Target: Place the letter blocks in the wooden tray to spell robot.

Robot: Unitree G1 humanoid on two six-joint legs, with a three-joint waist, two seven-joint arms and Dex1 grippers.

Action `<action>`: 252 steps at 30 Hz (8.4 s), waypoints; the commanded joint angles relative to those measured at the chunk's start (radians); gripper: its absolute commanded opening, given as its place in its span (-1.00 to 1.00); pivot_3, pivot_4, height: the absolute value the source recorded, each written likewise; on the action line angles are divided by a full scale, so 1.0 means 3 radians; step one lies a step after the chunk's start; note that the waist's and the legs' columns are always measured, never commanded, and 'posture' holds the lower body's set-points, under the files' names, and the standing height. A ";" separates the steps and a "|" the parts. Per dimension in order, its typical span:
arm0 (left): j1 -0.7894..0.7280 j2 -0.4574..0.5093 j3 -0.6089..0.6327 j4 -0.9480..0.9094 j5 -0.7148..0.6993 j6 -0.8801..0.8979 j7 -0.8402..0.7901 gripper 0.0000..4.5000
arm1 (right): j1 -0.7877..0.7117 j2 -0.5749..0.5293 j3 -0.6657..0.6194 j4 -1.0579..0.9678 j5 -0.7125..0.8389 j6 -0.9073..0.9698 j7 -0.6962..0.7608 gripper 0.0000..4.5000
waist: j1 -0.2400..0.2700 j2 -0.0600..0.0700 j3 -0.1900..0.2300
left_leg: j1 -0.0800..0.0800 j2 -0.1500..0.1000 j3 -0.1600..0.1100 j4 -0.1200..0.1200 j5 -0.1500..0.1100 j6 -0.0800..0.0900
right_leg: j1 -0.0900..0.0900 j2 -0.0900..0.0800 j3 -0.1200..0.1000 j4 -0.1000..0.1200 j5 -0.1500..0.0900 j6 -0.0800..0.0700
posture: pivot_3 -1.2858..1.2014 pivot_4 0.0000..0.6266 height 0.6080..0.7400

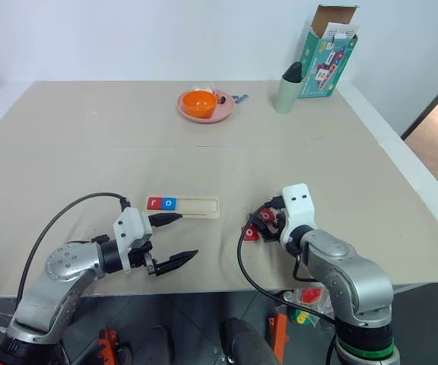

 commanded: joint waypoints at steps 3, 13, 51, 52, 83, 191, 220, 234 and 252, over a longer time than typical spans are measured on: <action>-0.0030 0.0008 -0.0010 -0.0079 0.0027 -0.0042 0.0002 1.00 | -0.0512 -0.0648 -0.0362 0.0291 0.0399 -0.0430 0.0839 0.99 | 0.0000 0.0002 0.0002 | 0.0000 -0.0003 0.0003 0.0003 0.0000 0.0000 | 0.0001 -0.0002 0.0003 -0.0002 0.0000 0.0000 | 0.03 -0.52 1.00; -0.0120 -0.0043 -0.0056 -0.0031 0.0053 -0.0096 -0.0031 1.00 | -0.0889 -0.1689 0.0360 0.2115 0.0229 -0.3041 0.3421 0.99 | 0.0001 0.0001 0.0002 | -0.0001 -0.0002 0.0002 -0.0005 -0.0009 0.0015 | 0.0012 -0.0001 -0.0001 -0.0030 0.0011 0.0021 | 0.03 -0.52 1.00; 0.0118 0.0021 0.0110 -0.0255 0.0022 0.0008 0.0242 1.00 | -0.2072 -0.1174 0.0510 0.4842 -0.0336 -0.4876 0.4459 -0.42 | 0.0003 0.0004 0.0004 | 0.0010 -0.0002 0.0005 0.0008 -0.0004 0.0012 | 0.0026 -0.0001 0.0005 -0.0029 0.0025 0.0011 | 0.03 -0.52 1.00; 0.0124 0.0014 0.0123 -0.0240 0.0022 0.0003 0.0250 1.00 | -0.2099 -0.1170 0.0497 0.4762 -0.0306 -0.4765 0.4463 -0.42 | 0.0000 0.0005 0.0004 | 0.0010 -0.0002 0.0005 0.0008 -0.0004 0.0012 | 0.0024 -0.0001 0.0006 -0.0029 0.0026 0.0011 | 0.03 -0.52 1.00; 0.0436 -0.0275 0.0788 0.0010 -0.0199 0.0098 0.0790 1.00 | -0.2598 0.0357 0.1170 0.4550 -0.0910 -0.3703 0.3173 -0.42 | 0.0000 0.0006 0.0004 | 0.0005 0.0012 0.0002 0.0003 0.0003 -0.0002 | 0.0004 0.0010 -0.0007 -0.0004 0.0030 0.0006 | 0.03 -0.52 1.00; -0.0546 0.0351 -0.0118 0.0299 -0.0240 0.0087 -0.1018 1.00 | -0.0592 -0.1385 0.0697 0.2036 -0.0232 -0.3131 0.3371 0.33 | 0.0001 0.0006 0.0004 | 0.0004 0.0002 -0.0001 0.0004 0.0000 -0.0006 | 0.0005 0.0005 -0.0003 0.0000 0.0008 0.0005 | 0.03 -0.52 1.00; -0.0394 0.0142 0.0411 0.0714 -0.0125 -0.0115 -0.0244 1.00 | -0.2351 -0.0177 0.1232 0.3851 -0.0555 -0.3322 0.3414 -0.48 | 0.0003 0.0006 0.0004 | 0.0001 0.0007 -0.0001 0.0003 0.0001 -0.0005 | 0.0002 0.0009 -0.0003 0.0004 0.0019 0.0016 | 0.03 -0.52 1.00; -0.0221 0.0145 0.0452 0.0558 -0.0087 -0.0149 -0.0099 1.00 | -0.2514 0.0019 0.1227 0.4416 -0.0749 -0.3666 0.3468 -0.48 | 0.0001 0.0006 0.0004 | 0.0003 0.0007 -0.0001 0.0004 0.0001 -0.0006 | 0.0002 0.0008 -0.0006 0.0007 0.0020 0.0012 | 0.03 -0.52 1.00; -0.0209 0.0132 0.0415 0.0571 -0.0034 -0.0225 -0.0132 1.00 | -0.2605 0.0106 0.1175 0.4727 -0.0798 -0.3783 0.3403 -0.48 | 0.0000 0.0006 0.0004 | 0.0004 0.0008 -0.0001 0.0003 0.0001 -0.0006 | 0.0001 0.0008 -0.0007 0.0008 0.0020 0.0011 | 0.03 -0.52 1.00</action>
